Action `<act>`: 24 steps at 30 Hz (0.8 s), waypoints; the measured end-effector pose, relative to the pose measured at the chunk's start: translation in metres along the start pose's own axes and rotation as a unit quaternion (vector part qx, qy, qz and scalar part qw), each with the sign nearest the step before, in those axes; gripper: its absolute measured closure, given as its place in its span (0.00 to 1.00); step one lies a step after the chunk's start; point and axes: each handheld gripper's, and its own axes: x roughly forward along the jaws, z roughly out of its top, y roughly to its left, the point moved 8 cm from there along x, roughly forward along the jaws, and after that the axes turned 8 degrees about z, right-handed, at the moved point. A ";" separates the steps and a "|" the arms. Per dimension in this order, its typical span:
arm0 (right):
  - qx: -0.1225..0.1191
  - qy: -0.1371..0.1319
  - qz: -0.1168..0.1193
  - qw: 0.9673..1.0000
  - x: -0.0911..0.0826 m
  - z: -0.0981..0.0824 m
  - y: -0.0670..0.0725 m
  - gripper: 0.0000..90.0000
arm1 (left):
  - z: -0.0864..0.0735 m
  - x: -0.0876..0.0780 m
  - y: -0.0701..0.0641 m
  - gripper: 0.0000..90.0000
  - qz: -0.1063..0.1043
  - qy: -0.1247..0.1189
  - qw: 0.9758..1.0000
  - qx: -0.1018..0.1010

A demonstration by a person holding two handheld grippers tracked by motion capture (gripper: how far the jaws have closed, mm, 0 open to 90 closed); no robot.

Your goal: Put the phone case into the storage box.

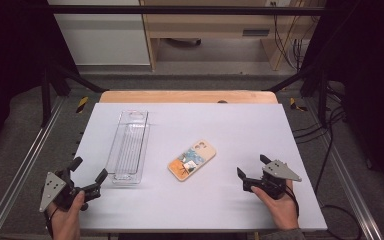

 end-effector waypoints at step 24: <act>-0.063 0.139 0.038 0.988 0.042 0.036 0.012 0.09 | -0.001 0.000 0.000 0.02 0.003 0.003 1.000 0.005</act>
